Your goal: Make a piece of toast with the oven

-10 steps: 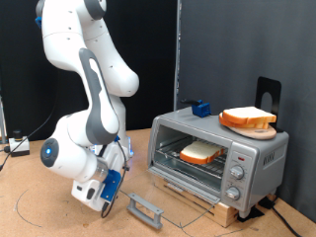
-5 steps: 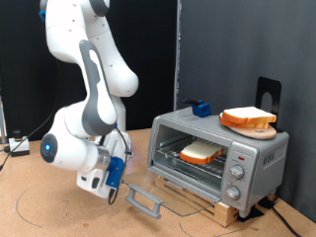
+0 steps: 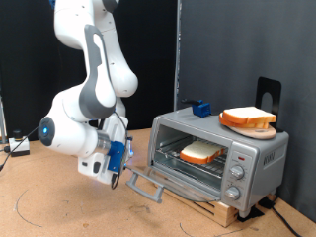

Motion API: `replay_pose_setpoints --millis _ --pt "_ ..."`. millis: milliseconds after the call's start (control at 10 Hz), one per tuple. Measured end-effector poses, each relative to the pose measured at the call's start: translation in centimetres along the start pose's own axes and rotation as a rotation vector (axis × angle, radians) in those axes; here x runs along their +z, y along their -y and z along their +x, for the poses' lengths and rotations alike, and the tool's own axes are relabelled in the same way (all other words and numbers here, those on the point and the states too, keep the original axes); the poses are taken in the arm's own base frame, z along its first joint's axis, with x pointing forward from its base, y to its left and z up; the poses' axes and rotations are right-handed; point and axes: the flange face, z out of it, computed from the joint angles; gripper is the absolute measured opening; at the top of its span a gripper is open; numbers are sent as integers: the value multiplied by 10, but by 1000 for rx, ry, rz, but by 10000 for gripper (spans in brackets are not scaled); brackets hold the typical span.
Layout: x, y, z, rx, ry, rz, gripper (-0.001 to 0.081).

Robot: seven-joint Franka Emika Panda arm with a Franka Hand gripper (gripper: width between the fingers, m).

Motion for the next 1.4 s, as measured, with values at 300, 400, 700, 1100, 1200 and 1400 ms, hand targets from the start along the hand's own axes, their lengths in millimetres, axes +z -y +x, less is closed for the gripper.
replay_pose_setpoints --millis 300,400,700,1100,1200,1400 --pt "20 29 -9 -24 37 -32 809" --pt "22 36 -13 -37 39 -41 809" --pt "22 57 -31 -79 61 -37 809" --pt "38 92 -53 -150 97 2 809" --pt "48 100 -58 -153 98 -1 809" --pt "69 112 -65 -141 94 -37 809"
